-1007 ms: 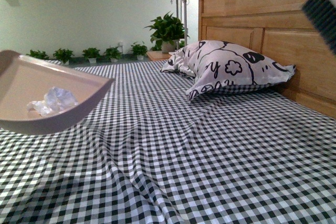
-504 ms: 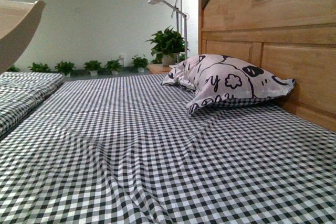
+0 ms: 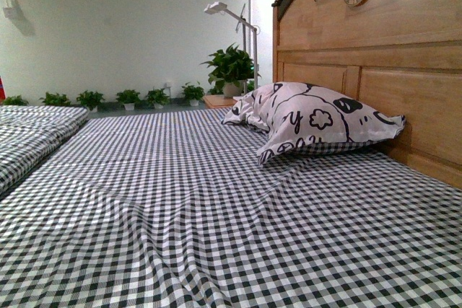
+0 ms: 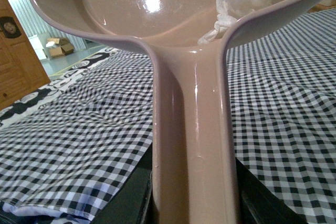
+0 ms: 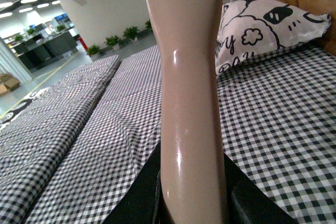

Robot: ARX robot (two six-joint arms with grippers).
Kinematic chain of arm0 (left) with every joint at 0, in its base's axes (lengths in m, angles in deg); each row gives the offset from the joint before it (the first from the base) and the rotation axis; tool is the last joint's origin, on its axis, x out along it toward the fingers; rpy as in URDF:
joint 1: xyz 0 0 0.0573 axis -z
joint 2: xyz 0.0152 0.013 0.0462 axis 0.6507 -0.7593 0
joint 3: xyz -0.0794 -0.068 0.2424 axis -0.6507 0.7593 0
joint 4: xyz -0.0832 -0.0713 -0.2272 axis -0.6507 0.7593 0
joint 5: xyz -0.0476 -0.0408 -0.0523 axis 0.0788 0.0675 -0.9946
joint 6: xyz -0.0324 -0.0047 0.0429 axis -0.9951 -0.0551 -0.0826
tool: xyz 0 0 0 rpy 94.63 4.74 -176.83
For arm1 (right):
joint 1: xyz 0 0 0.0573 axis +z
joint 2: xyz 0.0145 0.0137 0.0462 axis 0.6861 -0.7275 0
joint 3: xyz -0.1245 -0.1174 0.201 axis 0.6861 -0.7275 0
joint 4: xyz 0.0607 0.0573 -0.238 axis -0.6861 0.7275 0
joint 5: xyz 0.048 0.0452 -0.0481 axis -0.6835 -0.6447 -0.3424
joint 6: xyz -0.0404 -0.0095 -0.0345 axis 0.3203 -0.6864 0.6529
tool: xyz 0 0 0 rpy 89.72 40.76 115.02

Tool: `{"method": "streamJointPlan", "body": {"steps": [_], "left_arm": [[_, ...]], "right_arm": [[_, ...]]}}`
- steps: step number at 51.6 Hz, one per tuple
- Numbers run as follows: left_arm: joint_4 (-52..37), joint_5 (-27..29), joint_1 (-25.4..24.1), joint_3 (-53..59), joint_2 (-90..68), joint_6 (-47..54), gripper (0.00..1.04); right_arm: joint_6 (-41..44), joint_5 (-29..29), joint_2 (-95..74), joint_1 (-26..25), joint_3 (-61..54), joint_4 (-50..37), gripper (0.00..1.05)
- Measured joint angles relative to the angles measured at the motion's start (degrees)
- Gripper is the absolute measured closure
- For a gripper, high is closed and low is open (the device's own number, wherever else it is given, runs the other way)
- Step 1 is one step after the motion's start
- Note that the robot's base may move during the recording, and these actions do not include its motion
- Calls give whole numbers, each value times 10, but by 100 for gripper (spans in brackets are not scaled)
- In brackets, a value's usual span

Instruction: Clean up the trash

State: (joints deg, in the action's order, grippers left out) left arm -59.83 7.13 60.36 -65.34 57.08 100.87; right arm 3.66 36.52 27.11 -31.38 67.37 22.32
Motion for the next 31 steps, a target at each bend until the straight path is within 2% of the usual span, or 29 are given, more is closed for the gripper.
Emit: {"method": "streamJointPlan", "body": {"steps": [18, 31], "left_arm": [[-10, 9, 9, 18, 12, -11, 80], [-10, 8, 9, 18, 13, -12, 80]], "right_arm": [[8, 86, 1, 50, -1, 29, 85], [16, 91, 0, 55, -1, 34, 85]]}}
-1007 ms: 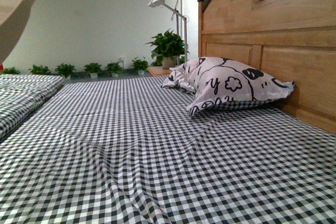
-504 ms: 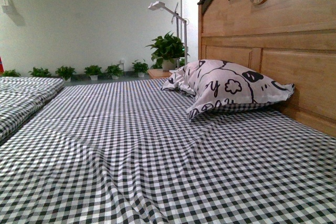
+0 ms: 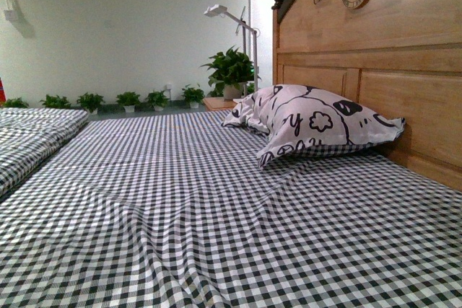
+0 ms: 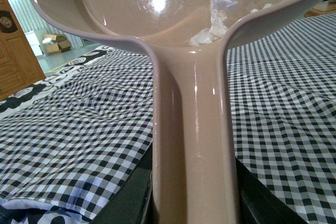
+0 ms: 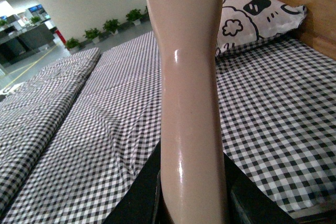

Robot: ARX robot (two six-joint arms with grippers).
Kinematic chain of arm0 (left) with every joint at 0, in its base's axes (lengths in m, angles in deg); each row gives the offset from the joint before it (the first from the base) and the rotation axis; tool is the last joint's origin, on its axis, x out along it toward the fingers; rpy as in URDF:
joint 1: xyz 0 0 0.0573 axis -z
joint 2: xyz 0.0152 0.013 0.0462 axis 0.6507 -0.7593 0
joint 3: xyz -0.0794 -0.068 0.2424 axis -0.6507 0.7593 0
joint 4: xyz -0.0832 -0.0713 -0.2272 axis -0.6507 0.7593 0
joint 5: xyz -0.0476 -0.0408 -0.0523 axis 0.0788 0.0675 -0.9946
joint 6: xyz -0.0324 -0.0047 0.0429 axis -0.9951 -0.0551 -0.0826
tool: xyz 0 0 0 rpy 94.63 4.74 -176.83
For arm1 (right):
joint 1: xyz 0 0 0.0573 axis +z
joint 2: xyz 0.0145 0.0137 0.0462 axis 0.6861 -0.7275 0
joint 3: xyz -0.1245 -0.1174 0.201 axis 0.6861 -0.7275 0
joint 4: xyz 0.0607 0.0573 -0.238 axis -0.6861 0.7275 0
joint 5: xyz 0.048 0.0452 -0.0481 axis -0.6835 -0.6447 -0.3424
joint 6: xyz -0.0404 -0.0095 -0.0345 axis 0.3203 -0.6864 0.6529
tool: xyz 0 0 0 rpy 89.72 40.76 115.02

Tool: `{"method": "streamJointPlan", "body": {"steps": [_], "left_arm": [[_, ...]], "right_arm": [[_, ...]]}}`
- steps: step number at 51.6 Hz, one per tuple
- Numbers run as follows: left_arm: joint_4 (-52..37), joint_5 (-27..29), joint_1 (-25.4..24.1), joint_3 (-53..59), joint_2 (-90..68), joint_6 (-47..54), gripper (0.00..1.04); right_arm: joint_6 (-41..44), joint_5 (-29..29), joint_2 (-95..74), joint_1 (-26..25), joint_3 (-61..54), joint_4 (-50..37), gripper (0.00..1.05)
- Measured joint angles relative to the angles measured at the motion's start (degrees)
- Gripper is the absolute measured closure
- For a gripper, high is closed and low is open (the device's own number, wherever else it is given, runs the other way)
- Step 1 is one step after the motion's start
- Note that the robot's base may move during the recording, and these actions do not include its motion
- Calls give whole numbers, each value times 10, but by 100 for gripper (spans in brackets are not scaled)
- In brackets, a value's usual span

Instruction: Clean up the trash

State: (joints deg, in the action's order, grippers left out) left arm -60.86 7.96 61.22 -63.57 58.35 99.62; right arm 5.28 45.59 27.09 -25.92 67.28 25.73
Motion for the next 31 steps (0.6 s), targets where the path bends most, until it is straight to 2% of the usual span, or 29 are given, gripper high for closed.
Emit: {"method": "streamJointPlan", "body": {"steps": [31], "left_arm": [[0, 0, 0, 0, 0, 0, 80]], "right_arm": [[1, 0, 0, 0, 0, 0, 85]]}}
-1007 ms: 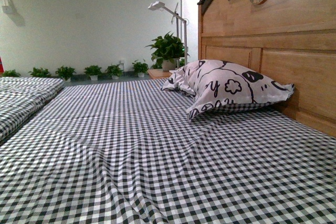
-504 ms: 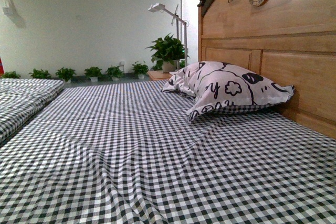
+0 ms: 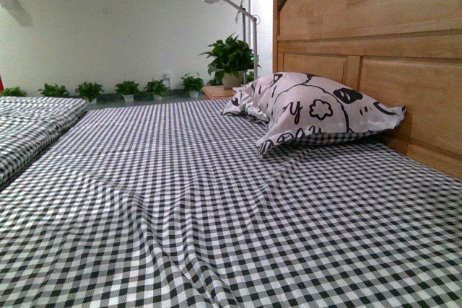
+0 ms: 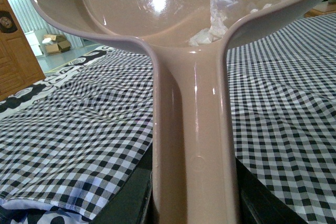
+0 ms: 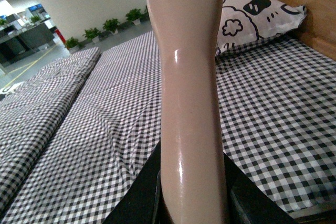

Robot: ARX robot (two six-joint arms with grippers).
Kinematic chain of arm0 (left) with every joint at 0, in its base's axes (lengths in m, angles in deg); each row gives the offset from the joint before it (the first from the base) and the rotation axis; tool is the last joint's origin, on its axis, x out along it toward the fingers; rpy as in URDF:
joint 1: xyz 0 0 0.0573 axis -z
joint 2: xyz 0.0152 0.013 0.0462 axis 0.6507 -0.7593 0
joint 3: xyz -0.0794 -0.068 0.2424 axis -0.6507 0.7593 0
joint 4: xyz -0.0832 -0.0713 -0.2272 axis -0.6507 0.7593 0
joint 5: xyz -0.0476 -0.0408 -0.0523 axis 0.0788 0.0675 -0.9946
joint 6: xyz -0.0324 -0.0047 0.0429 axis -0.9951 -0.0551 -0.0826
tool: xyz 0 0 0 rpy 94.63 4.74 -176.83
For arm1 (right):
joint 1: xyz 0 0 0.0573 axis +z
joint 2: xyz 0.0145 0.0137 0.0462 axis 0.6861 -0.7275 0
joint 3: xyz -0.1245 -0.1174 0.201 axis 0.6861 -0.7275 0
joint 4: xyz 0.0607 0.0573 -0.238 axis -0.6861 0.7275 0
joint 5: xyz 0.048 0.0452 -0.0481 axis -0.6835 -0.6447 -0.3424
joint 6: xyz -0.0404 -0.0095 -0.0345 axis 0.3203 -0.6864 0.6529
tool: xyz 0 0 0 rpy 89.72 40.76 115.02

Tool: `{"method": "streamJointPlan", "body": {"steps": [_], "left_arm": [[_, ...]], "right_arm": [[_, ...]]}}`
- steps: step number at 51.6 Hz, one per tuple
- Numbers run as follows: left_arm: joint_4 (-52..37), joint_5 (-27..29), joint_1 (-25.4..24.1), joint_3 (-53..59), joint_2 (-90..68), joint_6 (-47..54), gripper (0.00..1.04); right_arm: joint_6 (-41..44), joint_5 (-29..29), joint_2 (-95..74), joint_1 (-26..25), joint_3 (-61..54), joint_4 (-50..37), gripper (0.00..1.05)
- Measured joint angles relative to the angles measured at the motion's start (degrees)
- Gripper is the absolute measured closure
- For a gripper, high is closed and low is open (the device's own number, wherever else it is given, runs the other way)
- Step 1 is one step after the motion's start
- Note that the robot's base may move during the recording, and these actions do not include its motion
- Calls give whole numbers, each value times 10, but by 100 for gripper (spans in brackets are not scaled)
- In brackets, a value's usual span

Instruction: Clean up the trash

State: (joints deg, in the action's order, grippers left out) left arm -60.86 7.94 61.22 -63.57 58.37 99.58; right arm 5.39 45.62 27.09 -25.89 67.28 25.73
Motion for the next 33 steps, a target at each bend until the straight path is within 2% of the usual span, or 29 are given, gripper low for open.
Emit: {"method": "streamJointPlan", "body": {"steps": [33], "left_arm": [[0, 0, 0, 0, 0, 0, 80]], "right_arm": [[0, 0, 0, 0, 0, 0, 85]]}}
